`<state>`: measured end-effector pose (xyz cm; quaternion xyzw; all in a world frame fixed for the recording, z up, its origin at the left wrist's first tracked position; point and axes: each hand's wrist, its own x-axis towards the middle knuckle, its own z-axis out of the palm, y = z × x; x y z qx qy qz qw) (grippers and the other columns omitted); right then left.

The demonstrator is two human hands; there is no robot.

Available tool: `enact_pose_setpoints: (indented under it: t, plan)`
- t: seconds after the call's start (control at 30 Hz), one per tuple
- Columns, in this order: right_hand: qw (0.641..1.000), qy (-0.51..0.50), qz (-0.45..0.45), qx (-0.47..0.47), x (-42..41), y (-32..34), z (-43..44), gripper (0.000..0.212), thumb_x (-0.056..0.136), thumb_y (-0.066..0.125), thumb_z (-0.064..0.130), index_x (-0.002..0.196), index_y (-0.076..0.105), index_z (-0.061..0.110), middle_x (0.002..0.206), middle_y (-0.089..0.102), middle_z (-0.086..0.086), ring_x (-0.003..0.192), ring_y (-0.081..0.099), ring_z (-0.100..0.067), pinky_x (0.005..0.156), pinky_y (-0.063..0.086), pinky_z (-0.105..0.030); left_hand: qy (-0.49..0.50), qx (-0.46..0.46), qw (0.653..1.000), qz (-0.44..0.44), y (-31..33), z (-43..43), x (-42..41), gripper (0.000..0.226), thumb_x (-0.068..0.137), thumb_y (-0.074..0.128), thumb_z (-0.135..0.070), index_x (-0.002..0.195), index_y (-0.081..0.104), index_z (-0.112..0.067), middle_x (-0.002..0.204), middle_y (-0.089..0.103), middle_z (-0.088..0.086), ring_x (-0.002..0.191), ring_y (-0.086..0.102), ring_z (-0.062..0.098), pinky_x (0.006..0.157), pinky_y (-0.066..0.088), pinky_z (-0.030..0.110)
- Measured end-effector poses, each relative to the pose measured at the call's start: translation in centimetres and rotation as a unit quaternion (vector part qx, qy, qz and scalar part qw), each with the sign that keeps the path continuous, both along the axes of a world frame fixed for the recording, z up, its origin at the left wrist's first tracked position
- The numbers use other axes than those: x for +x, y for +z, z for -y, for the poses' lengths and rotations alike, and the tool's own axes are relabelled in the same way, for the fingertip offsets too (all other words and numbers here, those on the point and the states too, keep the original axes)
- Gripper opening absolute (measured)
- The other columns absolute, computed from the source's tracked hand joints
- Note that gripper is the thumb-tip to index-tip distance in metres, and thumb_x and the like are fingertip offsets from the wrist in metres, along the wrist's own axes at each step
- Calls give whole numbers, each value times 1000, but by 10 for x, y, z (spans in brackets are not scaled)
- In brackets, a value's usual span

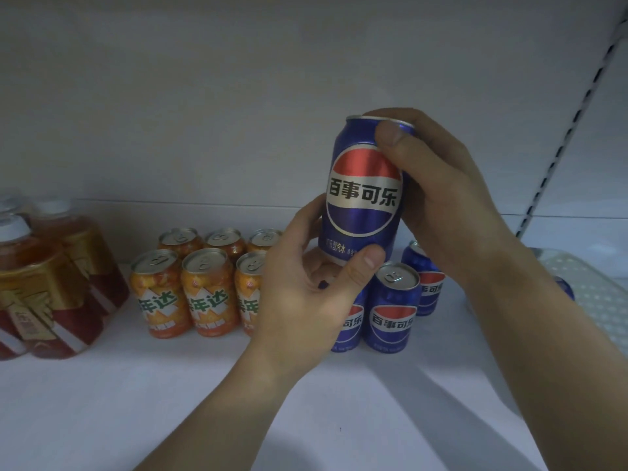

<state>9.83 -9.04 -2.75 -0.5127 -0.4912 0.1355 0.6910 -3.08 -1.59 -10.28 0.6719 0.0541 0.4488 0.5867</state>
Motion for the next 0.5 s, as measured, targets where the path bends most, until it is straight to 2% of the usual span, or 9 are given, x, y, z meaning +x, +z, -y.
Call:
enact_pose_setpoints:
  t: [0.1, 0.17, 0.3, 0.4, 0.5]
  plan:
    - [998, -20, 57, -30, -1, -1, 0, 52, 83, 80, 29, 130, 59, 21, 115, 73, 4, 103, 74, -15, 82, 61, -29, 33, 1, 999, 15, -2, 3, 2, 65, 81, 78, -24, 140, 51, -17, 126, 68, -7, 113, 68, 15, 85, 58, 25]
    - [995, -15, 89, -44, 0, -2, 0, 69, 78, 82, 20, 140, 51, 24, 120, 68, 8, 104, 73, -10, 80, 60, -23, 55, 3, 998, 14, -2, 4, 3, 67, 79, 79, -22, 140, 50, -21, 125, 68, -13, 114, 68, 11, 85, 58, 23]
    - [977, 9, 200, -69, 5, -6, 0, 99, 76, 89, 9, 157, 32, 20, 137, 59, 8, 118, 67, -11, 93, 59, -29, 77, -8, 997, -3, -3, -6, 4, 70, 78, 80, 1, 136, 52, -27, 112, 69, -30, 104, 69, -3, 78, 56, 14]
    - [962, -10, 267, -61, 3, -12, -2, 105, 69, 95, 13, 157, 37, 16, 139, 60, 10, 126, 61, -6, 102, 55, -28, 102, -3, 995, -23, -4, -16, 4, 73, 74, 83, 0, 137, 55, -27, 107, 71, -30, 101, 70, -3, 81, 60, 22]
    - [952, -27, 304, -38, -3, -17, -3, 97, 65, 98, 23, 148, 50, 13, 136, 64, 8, 128, 61, -7, 105, 53, -28, 125, -6, 992, -12, -4, -24, 3, 70, 74, 82, 5, 131, 57, -26, 104, 71, -30, 100, 69, -4, 74, 57, 16]
